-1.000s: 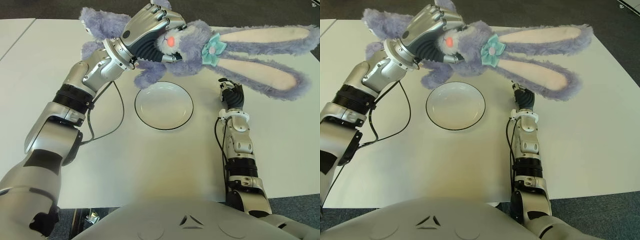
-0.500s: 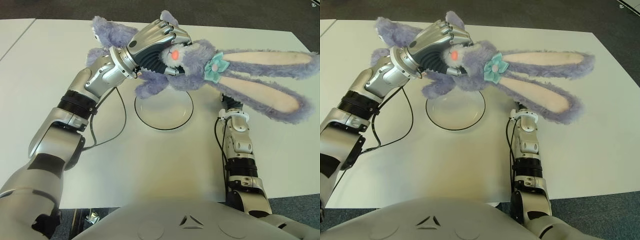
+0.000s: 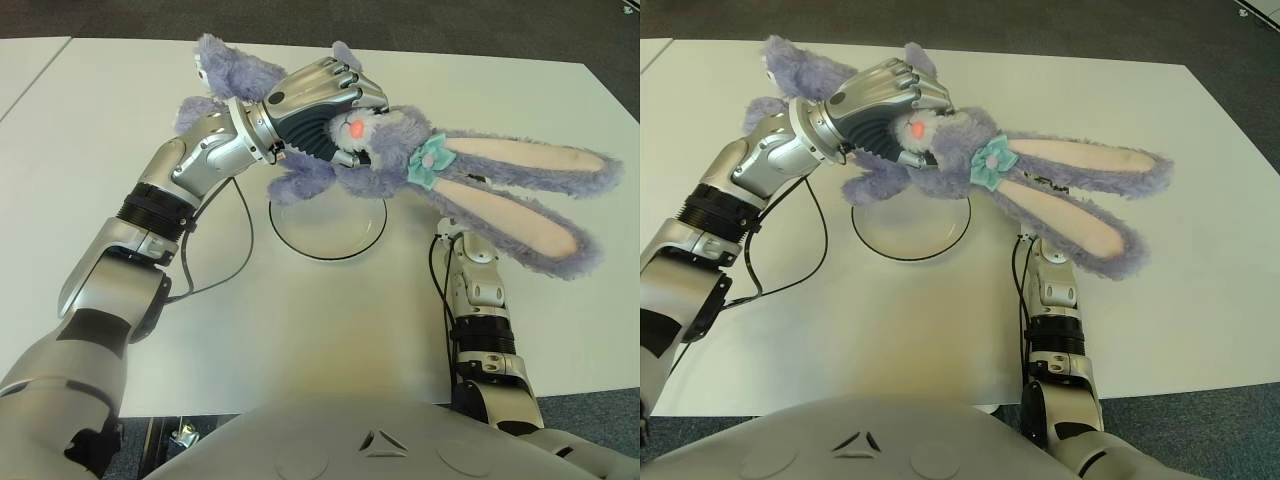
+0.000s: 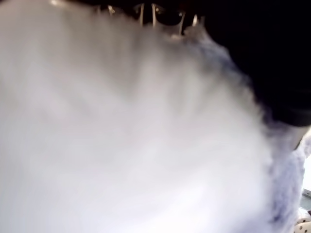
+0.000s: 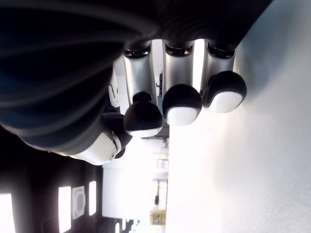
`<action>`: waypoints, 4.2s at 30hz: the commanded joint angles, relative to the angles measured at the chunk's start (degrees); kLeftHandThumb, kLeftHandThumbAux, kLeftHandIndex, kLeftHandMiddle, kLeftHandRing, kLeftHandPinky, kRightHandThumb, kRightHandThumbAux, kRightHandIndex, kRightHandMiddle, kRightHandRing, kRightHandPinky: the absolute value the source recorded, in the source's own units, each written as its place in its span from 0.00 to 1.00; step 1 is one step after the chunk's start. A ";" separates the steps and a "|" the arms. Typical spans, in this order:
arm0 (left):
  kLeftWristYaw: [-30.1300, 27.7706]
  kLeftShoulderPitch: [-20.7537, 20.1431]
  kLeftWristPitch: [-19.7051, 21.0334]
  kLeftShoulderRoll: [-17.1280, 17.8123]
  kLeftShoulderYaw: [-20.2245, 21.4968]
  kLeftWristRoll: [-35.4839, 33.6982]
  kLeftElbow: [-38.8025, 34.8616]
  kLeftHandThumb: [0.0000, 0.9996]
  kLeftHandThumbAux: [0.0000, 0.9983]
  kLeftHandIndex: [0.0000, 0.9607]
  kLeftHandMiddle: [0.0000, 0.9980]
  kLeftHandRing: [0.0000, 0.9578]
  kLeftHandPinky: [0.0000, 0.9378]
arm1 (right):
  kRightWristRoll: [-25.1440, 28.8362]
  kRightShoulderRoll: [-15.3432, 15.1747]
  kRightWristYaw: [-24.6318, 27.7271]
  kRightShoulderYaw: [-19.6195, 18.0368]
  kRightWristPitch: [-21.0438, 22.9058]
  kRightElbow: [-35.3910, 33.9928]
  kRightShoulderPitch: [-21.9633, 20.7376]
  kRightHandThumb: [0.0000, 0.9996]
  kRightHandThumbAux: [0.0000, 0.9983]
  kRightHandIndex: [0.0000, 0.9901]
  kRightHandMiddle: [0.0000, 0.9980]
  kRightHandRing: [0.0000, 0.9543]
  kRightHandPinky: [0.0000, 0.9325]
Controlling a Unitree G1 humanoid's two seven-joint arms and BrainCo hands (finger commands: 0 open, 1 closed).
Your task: Put the doll into the plate.
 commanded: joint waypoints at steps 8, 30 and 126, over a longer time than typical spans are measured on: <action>4.30 2.79 -0.99 -2.20 -0.69 6.44 1.88 0.96 0.65 0.41 0.50 0.55 0.82 | -0.10 0.59 0.45 0.19 2.72 2.67 2.95 0.73 0.71 0.45 0.89 0.93 0.97; 19.41 1.86 1.42 -4.56 -8.48 21.10 12.44 0.95 0.65 0.41 0.51 0.56 0.89 | -0.20 0.45 0.49 0.25 2.63 2.94 3.05 0.72 0.71 0.45 0.89 0.93 0.97; -32.68 2.81 3.71 -1.15 -9.03 -15.99 9.93 0.27 0.21 0.00 0.00 0.00 0.00 | -0.21 0.25 0.83 0.12 3.10 2.61 3.19 0.72 0.71 0.45 0.89 0.93 0.97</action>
